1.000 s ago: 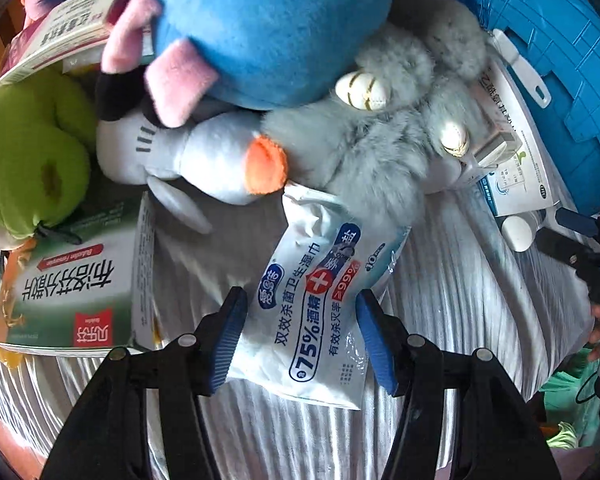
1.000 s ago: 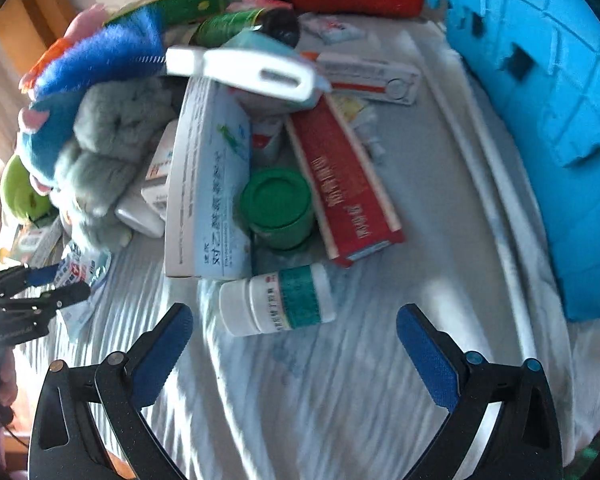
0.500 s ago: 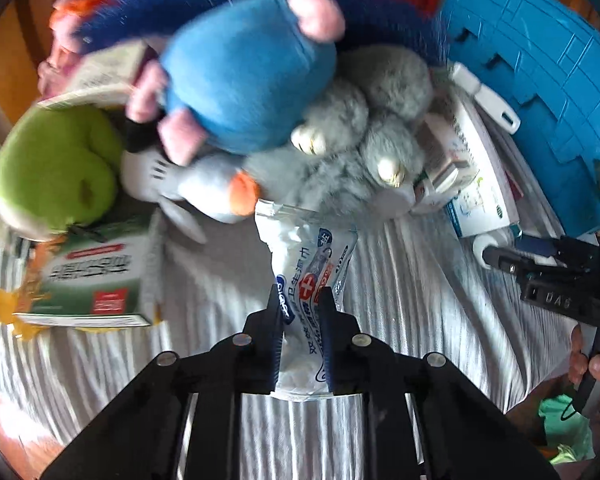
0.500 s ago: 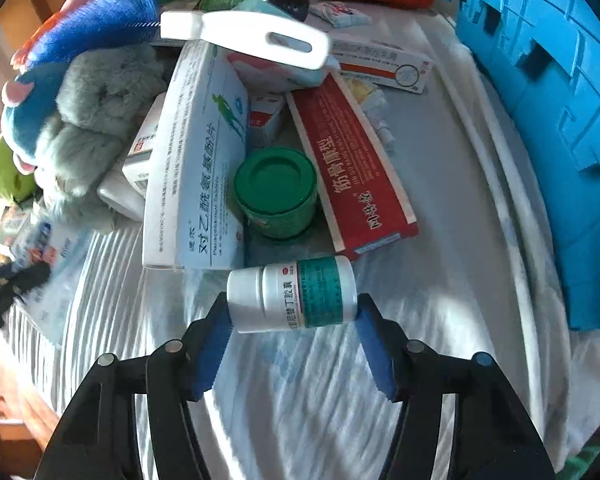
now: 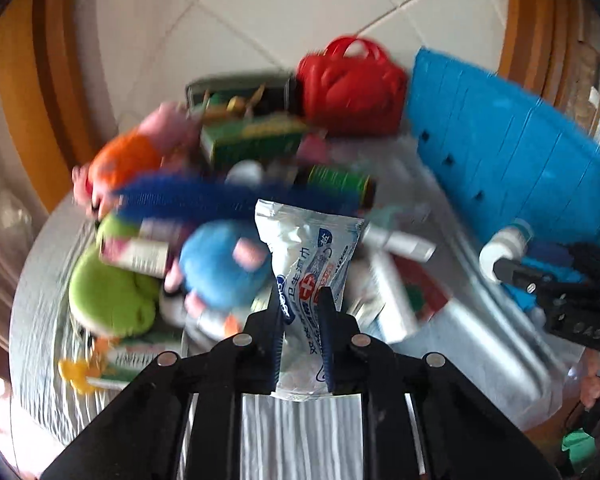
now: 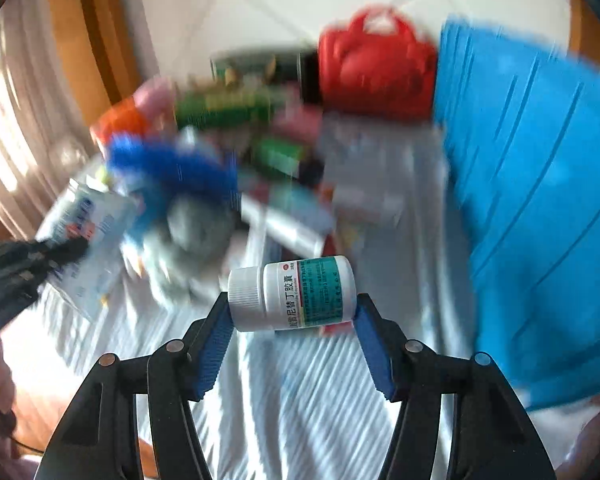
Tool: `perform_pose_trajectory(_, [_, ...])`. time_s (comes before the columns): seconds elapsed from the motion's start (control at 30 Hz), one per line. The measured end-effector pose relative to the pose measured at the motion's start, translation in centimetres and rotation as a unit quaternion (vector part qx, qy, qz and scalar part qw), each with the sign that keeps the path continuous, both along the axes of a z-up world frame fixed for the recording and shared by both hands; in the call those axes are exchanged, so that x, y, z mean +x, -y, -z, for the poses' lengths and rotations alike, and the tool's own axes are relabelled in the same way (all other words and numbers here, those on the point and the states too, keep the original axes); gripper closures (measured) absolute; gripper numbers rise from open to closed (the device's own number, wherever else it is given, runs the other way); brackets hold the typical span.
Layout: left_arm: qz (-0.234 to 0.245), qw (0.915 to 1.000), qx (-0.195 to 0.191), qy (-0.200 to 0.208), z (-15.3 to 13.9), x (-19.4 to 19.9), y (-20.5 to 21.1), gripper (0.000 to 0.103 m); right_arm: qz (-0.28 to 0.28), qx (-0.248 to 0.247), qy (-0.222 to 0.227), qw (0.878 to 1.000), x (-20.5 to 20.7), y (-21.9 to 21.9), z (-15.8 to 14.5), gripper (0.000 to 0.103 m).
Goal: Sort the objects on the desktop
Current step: 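Grasp the white wipes pack with the left tool while the right tool grasps a white pill bottle, then carry the wipes pack and pill bottle over the blue crate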
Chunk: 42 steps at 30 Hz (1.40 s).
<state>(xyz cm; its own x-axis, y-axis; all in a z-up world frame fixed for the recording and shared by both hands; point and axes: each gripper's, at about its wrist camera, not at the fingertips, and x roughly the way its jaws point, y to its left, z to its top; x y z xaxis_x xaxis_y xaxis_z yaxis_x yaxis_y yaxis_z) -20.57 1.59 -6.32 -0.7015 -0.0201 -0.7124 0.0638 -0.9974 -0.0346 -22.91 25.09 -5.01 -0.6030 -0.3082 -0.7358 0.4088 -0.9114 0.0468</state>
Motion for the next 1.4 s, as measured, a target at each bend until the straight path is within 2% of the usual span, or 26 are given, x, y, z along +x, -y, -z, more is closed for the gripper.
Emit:
perform_pose_trajectory(0.27, [0.024, 0.9953, -0.011, -0.093, -7.7, -1.8, -6.0, 0.087, 0.040, -0.029, -0.115, 0.992, -1.3, -4.5, -9.5, 0.043])
perform_pose_trajectory(0.43, [0.051, 0.9888, -0.010, -0.140, -11.8, -3.4, -11.0, 0.087, 0.071, -0.030, -0.155, 0.985, -1.9, -8.7, -12.3, 0.043])
perform_pose_trajectory(0.6, [0.089, 0.9819, -0.004, -0.167, -14.8, -5.1, -16.4, 0.087, 0.105, -0.012, -0.186, 0.977, -2.5, -14.9, -15.4, 0.043])
perform_pose_trajectory(0.73, [0.123, 0.9776, 0.006, -0.171, -17.3, -7.4, -21.7, 0.087, 0.125, 0.019, -0.183, 0.975, -4.9, -19.7, -17.0, 0.043])
perform_pose_trajectory(0.83, [0.153, 0.9777, 0.025, -0.142, -18.8, -10.6, -26.3, 0.087, 0.134, 0.048, -0.160, 0.977, -7.6, -23.1, -17.6, 0.043])
perform_pose_trajectory(0.93, [0.167, 0.9819, 0.032, -0.084, -18.8, -14.7, -30.2, 0.087, 0.145, 0.058, -0.116, 0.981, -11.1, -26.7, -17.1, 0.043])
perform_pose_trajectory(1.0, [0.172, 0.9834, 0.037, -0.043, -18.2, -17.0, -32.2, 0.087, 0.148, 0.049, -0.079, 0.985, -13.3, -28.8, -16.6, 0.043])
perform_pose_trajectory(1.03, [0.173, 0.9840, 0.041, -0.010, -17.5, -18.9, -33.4, 0.087, 0.150, 0.050, -0.062, 0.986, -14.4, -29.6, -16.1, 0.043])
perform_pose_trajectory(1.17, [0.165, 0.9832, 0.029, 0.071, -15.1, -23.3, -36.6, 0.087, 0.157, 0.083, 0.008, 0.984, -18.7, -32.5, -14.7, 0.043])
perform_pose_trajectory(1.3, [0.154, 0.9788, 0.008, 0.135, -12.6, -26.9, -39.2, 0.087, 0.143, 0.099, 0.118, 0.978, -22.9, -34.8, -10.7, 0.043])
perform_pose_trajectory(1.4, [0.145, 0.9724, -0.009, 0.182, -10.1, -29.3, -40.8, 0.087, 0.129, 0.103, 0.201, 0.966, -25.5, -35.7, -6.7, 0.043])
